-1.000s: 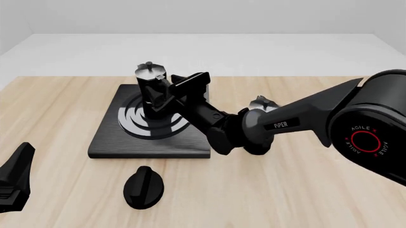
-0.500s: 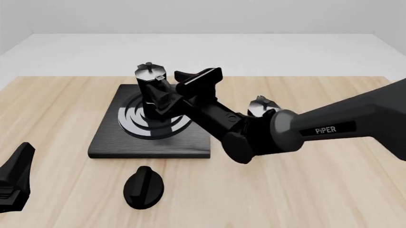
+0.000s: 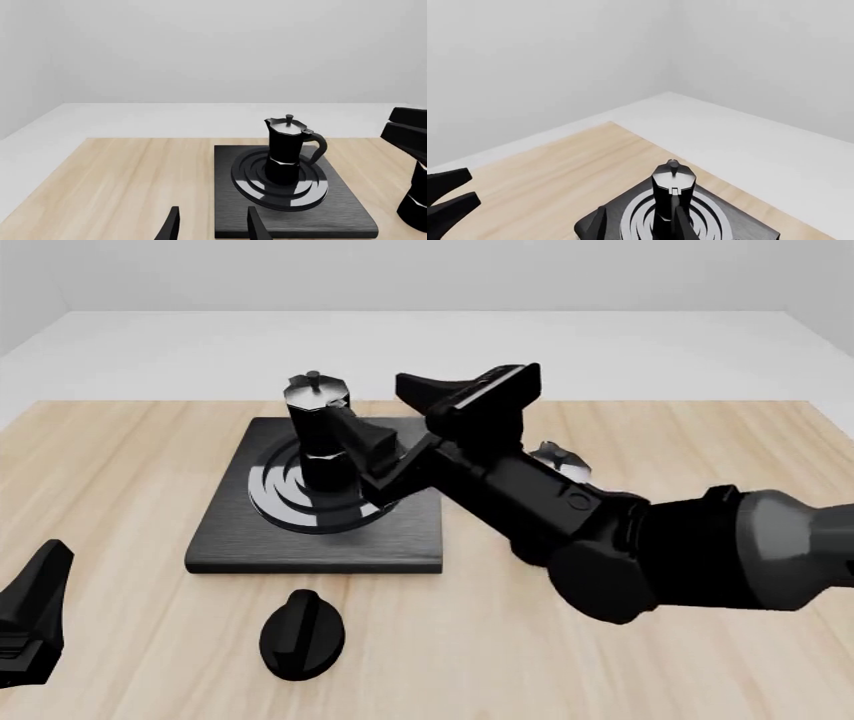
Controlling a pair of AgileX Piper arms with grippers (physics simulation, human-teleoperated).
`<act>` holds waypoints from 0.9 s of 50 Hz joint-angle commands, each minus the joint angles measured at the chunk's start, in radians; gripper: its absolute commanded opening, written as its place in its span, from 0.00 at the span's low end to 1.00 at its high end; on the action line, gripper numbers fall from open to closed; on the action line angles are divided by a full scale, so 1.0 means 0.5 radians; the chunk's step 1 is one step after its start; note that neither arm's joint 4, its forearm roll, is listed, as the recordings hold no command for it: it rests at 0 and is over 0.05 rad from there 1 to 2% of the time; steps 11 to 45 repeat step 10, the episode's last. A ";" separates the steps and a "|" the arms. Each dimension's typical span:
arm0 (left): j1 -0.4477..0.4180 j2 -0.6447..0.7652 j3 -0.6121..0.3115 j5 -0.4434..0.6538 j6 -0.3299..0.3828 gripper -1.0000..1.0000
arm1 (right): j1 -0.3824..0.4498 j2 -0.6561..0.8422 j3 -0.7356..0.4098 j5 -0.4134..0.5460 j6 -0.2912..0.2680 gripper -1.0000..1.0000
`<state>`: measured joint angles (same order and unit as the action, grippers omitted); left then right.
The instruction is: Put the right moka pot on the stove.
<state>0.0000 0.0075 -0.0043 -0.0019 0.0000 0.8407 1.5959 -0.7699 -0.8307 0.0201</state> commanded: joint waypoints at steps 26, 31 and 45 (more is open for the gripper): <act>0.000 0.000 0.000 0.000 0.000 1.00 | 0.005 -0.589 0.309 0.221 -0.029 1.00; 0.000 0.000 0.000 0.000 0.000 1.00 | 0.005 -0.589 0.309 0.221 -0.029 1.00; 0.000 0.000 0.000 0.000 0.000 1.00 | 0.005 -0.589 0.309 0.221 -0.029 1.00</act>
